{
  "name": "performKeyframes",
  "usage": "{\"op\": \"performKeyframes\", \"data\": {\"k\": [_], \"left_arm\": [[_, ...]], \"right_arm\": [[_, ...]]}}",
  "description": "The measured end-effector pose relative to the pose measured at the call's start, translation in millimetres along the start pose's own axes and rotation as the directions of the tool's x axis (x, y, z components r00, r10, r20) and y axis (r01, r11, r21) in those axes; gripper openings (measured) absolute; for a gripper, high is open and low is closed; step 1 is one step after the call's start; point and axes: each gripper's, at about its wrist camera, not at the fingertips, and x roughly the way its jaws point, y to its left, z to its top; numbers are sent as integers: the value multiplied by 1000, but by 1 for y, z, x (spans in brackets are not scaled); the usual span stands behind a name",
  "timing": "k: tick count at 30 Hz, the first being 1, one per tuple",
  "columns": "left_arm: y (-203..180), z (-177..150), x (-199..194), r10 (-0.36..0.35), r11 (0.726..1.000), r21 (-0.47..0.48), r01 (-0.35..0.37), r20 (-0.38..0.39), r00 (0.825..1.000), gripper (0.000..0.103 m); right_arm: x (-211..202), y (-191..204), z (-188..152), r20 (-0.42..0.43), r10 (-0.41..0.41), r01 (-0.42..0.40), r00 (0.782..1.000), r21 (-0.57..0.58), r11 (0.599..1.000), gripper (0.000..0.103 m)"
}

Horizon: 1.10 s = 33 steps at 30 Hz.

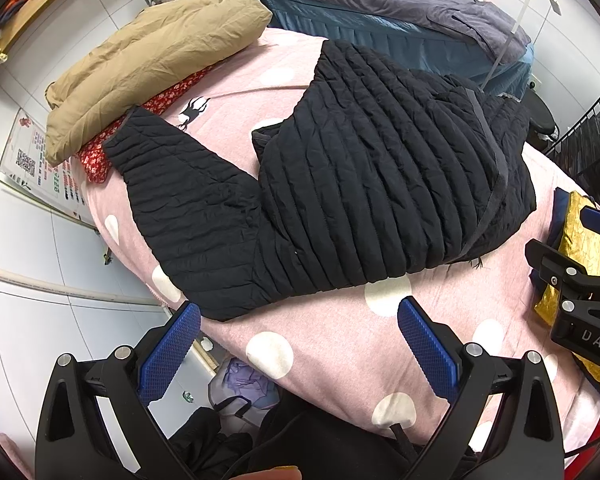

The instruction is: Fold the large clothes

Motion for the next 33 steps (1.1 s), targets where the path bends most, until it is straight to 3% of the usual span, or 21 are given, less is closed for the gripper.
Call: {"op": "performKeyframes", "data": {"k": [33], "left_arm": [[-4, 1, 5, -6, 1000, 8, 7, -18, 1000, 96]], "right_arm": [[4, -1, -2, -11, 10, -10, 1000, 5, 1000, 84]]}}
